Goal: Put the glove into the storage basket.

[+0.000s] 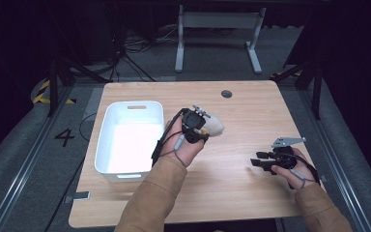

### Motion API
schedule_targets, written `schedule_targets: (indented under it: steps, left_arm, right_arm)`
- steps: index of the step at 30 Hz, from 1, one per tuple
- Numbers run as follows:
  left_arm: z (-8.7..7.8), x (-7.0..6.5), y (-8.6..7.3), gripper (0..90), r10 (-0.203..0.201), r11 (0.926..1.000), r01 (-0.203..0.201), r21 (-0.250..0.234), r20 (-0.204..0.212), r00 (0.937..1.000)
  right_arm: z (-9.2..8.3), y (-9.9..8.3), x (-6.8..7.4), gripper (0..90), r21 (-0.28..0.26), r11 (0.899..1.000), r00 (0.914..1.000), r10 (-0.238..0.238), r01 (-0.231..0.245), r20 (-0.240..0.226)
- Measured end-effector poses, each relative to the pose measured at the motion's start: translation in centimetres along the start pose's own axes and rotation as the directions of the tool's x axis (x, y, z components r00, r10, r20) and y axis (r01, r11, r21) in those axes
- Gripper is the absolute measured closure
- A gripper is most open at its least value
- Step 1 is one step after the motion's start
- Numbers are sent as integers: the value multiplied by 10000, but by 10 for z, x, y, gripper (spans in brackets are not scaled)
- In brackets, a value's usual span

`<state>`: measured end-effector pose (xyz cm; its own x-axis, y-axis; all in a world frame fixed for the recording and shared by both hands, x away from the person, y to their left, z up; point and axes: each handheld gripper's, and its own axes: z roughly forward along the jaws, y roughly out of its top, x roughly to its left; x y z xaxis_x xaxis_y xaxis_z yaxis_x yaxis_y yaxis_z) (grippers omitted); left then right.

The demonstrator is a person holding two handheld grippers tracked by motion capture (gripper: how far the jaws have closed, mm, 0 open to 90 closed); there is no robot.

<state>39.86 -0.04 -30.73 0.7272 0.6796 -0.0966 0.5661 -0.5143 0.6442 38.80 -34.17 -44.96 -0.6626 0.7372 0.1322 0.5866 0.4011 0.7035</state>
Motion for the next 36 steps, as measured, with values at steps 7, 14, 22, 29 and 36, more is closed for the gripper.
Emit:
schedule_targets:
  steps: [7, 14, 22, 29, 36]
  left_arm:
    - [-13, 13, 10, 745, -593, 9981, 586, -187, -429, 9973]
    - [-16, 25, 12, 745, -1110, 9917, 1052, -740, -804, 9906]
    - [-13, 32, 10, 745, -1664, 9718, 1466, -1846, -967, 9813]
    - [-11, 39, 9, 745, -2419, 9506, 2104, -2285, -1201, 9628]
    - [-13, 45, 10, 744, -3114, 9287, 2677, -2566, -1479, 9387]
  right_arm:
    - [3, -4, -3, 573, 108, 9994, 9991, 340, -337, -253]
    - [0, -5, 2, 581, -193, 9997, 9996, 148, -153, -233]
    - [-4, -9, -1, 578, -207, 9992, 9993, 324, -328, -163]
    - [-5, -10, -2, 577, -208, 9991, 9992, 375, -378, -146]
    - [-2, -7, -1, 577, -167, 9993, 9991, 344, -348, -253]
